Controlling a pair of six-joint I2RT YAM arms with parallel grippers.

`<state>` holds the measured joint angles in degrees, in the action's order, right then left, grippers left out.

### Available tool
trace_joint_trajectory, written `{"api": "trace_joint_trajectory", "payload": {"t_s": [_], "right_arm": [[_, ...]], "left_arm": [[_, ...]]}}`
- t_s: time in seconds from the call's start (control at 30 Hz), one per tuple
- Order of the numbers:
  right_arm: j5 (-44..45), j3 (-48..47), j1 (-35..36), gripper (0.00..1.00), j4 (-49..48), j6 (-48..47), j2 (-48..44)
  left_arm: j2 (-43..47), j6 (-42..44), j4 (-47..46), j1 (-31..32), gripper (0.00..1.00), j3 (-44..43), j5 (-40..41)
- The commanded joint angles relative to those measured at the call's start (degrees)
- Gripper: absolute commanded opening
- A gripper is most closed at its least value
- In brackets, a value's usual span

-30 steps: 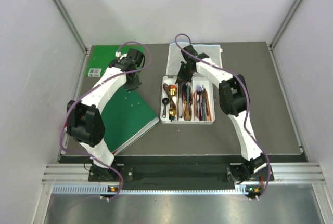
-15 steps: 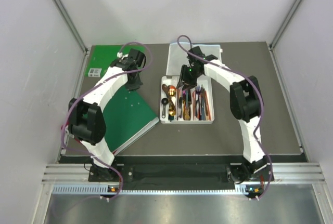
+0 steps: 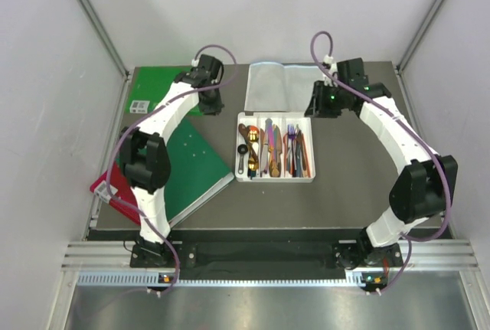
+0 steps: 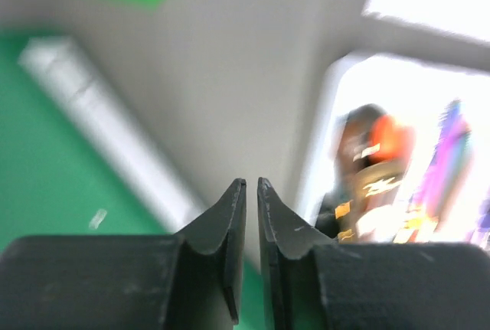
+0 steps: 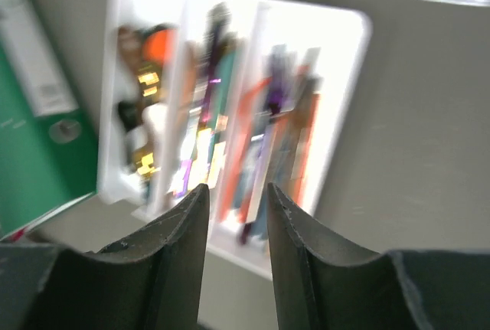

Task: Sort the eating utensils into containers
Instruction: Reset both arms

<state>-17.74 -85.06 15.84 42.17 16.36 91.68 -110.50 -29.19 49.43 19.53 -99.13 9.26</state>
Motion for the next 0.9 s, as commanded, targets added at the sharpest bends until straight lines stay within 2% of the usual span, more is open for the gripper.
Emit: {"api": "trace_joint_trajectory", "payload": {"t_s": [0.0,0.07,0.1,0.23,0.37,0.53,0.67,0.77,0.87], "right_arm": [[5.34,5.77,-4.58,0.36,-9.54,-4.41,-1.49],[5.87,7.87,-5.99,0.36,-11.93,-2.49,-2.55],[5.96,8.67,-6.43,0.36,-14.11,-1.6,-3.17],[9.82,10.0,-10.19,0.35,-16.06,4.98,-3.87],[8.6,12.28,-13.02,0.35,-21.69,10.62,-6.07],[5.62,8.78,-13.37,0.35,-21.08,11.85,-3.35],[2.1,9.12,-13.29,0.35,-22.65,14.92,-2.64],[0.17,8.77,-13.2,0.31,-22.58,14.5,-2.56],[-0.63,7.36,-11.62,0.31,-21.35,11.94,-1.94]], "left_arm": [[-6.38,3.79,1.27,-0.02,0.16,-12.91,-8.54],[-8.85,0.99,3.12,-0.1,0.16,-16.79,-8.99],[-9.12,-0.07,3.3,-0.02,0.16,-16.97,-12.21],[-7.2,-6.04,-1.86,0.51,0.16,-11.02,-18.3],[-5.69,-5.18,-4.25,1.3,0.2,-9.76,-16.73],[-5.87,-1.84,-2.5,1.3,0.22,-13.63,-14.09],[-4.47,-2.36,-5.03,1.21,0.22,-10.48,-15.32],[-3.67,-2.8,-6.1,1.3,0.23,-8.1,-15.67],[-3.67,-3.24,-6.62,1.3,0.23,-7.57,-16.55]]}}
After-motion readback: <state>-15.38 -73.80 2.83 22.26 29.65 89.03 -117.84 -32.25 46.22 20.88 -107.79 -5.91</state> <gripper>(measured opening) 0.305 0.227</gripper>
